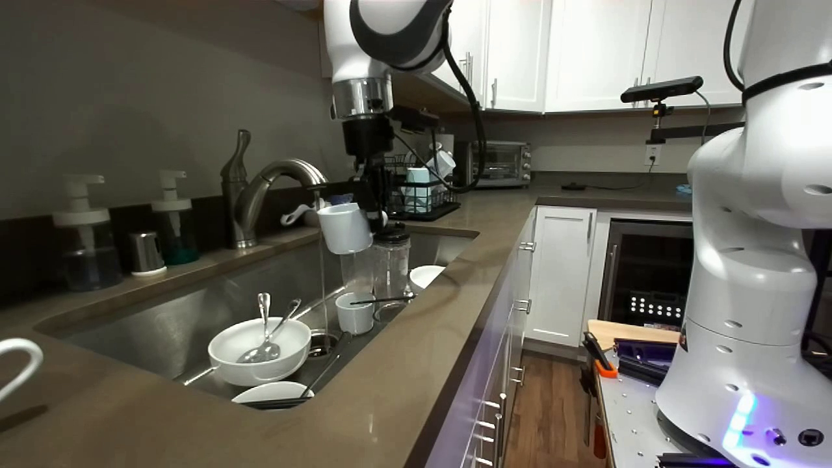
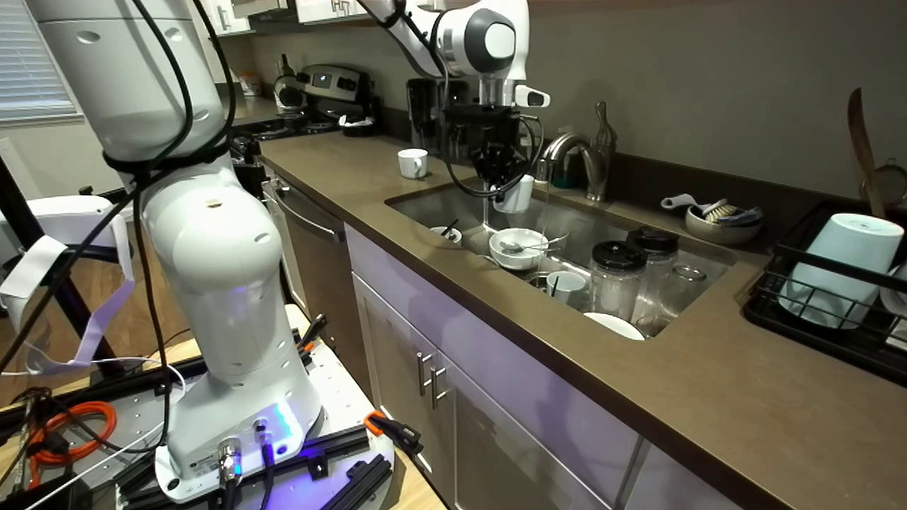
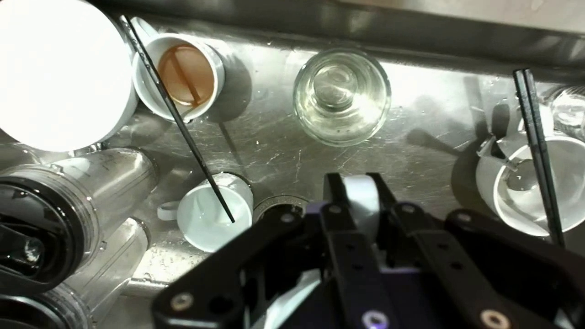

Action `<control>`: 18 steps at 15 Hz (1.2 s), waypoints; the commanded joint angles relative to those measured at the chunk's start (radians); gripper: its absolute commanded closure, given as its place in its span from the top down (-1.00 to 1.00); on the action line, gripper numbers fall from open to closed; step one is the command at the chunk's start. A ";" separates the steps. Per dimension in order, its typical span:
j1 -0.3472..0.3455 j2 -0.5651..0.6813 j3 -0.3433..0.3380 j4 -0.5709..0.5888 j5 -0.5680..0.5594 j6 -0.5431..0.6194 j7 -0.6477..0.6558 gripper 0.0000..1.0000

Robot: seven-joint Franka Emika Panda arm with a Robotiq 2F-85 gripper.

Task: Pour some water into the cup.

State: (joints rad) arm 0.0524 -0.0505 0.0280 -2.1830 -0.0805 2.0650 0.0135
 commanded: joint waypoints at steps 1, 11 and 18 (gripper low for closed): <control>-0.015 0.068 -0.007 0.089 -0.033 -0.025 -0.014 -0.92; -0.024 0.180 -0.030 0.196 -0.028 -0.012 -0.034 -0.92; -0.021 0.205 -0.033 0.199 -0.013 -0.001 -0.012 -0.68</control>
State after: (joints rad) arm 0.0398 0.1544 -0.0139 -1.9854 -0.0919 2.0657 0.0000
